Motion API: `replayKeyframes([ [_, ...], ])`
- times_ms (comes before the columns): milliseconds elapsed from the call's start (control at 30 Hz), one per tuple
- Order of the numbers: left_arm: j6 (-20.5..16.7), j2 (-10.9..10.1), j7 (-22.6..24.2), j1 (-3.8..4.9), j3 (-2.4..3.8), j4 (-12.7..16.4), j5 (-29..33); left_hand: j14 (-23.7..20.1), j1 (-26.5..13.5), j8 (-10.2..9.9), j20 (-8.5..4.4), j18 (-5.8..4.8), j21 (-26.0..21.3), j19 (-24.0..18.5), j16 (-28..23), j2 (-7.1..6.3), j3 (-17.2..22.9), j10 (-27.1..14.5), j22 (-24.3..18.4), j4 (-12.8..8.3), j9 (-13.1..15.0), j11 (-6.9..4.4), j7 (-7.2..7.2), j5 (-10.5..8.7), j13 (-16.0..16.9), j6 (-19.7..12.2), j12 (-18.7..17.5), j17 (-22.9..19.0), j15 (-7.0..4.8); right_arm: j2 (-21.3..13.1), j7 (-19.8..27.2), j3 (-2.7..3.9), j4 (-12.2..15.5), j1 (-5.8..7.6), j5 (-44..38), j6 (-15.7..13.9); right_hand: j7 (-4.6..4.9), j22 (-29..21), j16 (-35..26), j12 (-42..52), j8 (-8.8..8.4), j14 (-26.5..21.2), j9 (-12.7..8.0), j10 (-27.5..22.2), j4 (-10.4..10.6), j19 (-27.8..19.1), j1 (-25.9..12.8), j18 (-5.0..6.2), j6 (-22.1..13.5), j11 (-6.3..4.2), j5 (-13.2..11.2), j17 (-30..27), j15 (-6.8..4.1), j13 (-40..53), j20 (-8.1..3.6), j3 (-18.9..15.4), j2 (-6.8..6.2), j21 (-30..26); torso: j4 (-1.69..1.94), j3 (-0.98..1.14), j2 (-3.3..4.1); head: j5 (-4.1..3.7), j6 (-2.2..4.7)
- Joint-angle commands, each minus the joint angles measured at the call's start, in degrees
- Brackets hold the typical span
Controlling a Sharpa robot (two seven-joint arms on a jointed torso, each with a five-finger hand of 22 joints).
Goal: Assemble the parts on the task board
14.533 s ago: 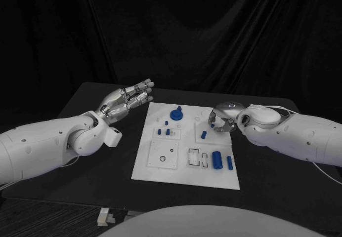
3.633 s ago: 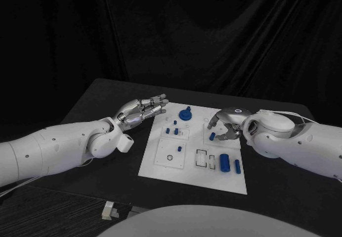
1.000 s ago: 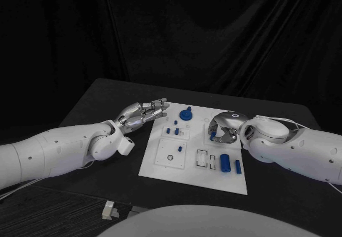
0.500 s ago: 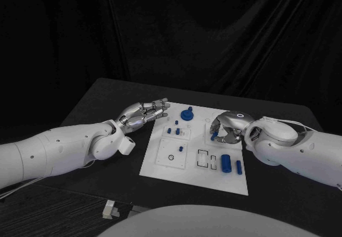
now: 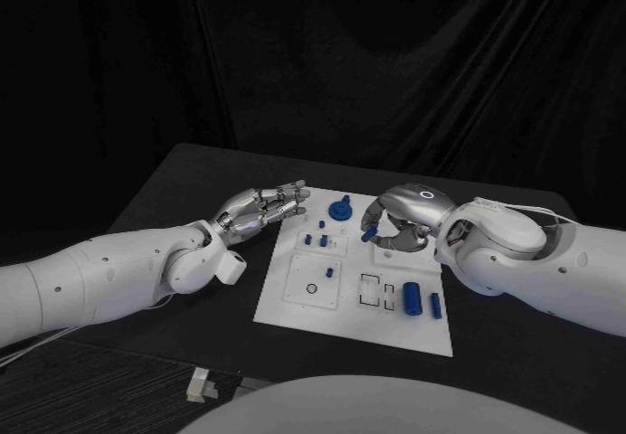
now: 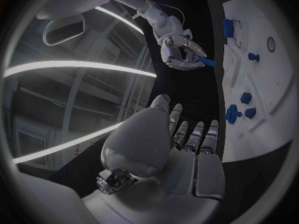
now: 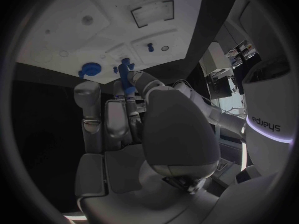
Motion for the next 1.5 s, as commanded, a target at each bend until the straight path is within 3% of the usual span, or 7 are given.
replayKeyframes([
  [33,0.72,0.10,4.68,-0.11,0.05,0.06,0.35,-0.01,0.40,0.88,0.21,-1.94,0.01,0.13,0.75,0.42,2.44,-0.22,-0.80,-0.57,0.27,0.65,0.23,1.00,-0.02,0.37,0.83,0.40,0.54,1.36,0.32,0.01,0.81,-0.44,-5.11,-0.80,0.16,6.65,0.52,1.10,1.72,0.61,1.97,3.09,-0.65,0.36,0.97,-1.30,0.85,-0.76,0.48,1.05,-0.09,1.96,-0.26,2.21,1.20,1.01,-0.02,0.00,0.03,0.06,-0.01],
  [233,0.41,-0.30,4.78,-0.13,0.05,0.42,0.36,-0.08,0.44,0.90,0.18,-1.94,-0.06,-0.02,0.69,0.43,2.55,-0.21,-1.12,-0.58,0.28,0.65,0.24,1.04,0.00,0.46,0.91,0.39,0.43,4.43,0.87,0.01,0.60,-1.96,-7.34,0.22,0.23,6.60,0.41,0.69,1.37,0.64,2.00,3.04,-0.86,0.33,1.01,-1.29,0.45,-0.68,0.18,0.86,-0.05,1.98,-0.28,2.37,1.29,0.92,-0.02,0.00,0.01,0.41,-0.01],
  [467,0.09,-0.93,4.70,-0.14,0.05,0.65,0.36,-0.20,0.44,0.93,0.14,-1.95,-0.19,-0.29,0.61,0.36,2.72,-0.20,-1.57,-0.55,0.28,0.67,0.27,1.03,0.00,0.50,0.95,0.37,0.22,8.63,1.14,0.01,-1.00,-4.10,-8.15,2.06,0.33,6.56,0.40,0.39,1.15,0.64,2.00,2.88,-0.93,0.28,0.94,-1.29,0.19,-0.57,0.05,0.87,0.02,1.97,-0.25,2.44,1.33,0.85,0.01,0.02,0.05,0.18,-0.01],
  [700,0.05,-1.07,4.69,-0.14,0.05,0.73,0.36,-0.25,0.42,0.94,0.13,-1.94,-0.20,-0.31,0.56,0.35,2.78,-0.20,-1.57,-0.52,0.29,0.67,0.27,1.02,0.01,0.55,0.98,0.36,0.13,11.23,1.16,0.01,-2.94,-5.11,-8.29,3.44,0.38,6.50,0.30,0.20,1.02,0.59,2.00,2.76,-1.02,0.18,0.98,-1.25,0.07,-0.51,0.00,0.72,0.07,1.96,-0.24,2.52,1.38,0.62,0.05,0.01,0.06,0.12,-0.01],
  [1000,0.07,-0.99,4.74,-0.14,0.05,0.67,0.36,-0.35,0.41,0.94,0.12,-1.93,-0.24,-0.39,0.44,0.35,2.87,-0.20,-1.69,-0.49,0.29,0.69,0.29,1.04,0.00,0.52,0.95,0.34,-0.01,13.09,1.19,0.02,-4.86,-6.25,-8.33,4.96,0.46,6.45,0.17,-0.06,0.85,0.51,2.02,2.59,-1.16,0.06,1.01,-1.23,-0.09,-0.40,0.01,0.57,0.14,1.96,-0.20,2.62,1.42,0.42,0.14,-0.02,0.04,0.01,-0.01],
  [1500,0.54,-0.64,4.47,-0.15,0.05,0.39,0.36,-0.41,0.40,0.94,0.09,-1.89,-0.26,-0.40,0.43,0.35,2.98,-0.21,-1.67,-0.45,0.28,0.69,0.29,1.04,0.00,0.45,0.96,0.34,-0.13,13.97,1.36,0.02,-5.80,-7.63,-8.34,5.75,0.50,6.34,-0.11,-0.13,0.79,0.39,2.03,2.58,-1.21,-0.10,1.03,-1.15,-0.13,-0.38,0.01,0.19,0.17,1.97,-0.18,2.66,1.47,-0.03,-0.02,-0.02,0.05,0.02,-0.01],
])
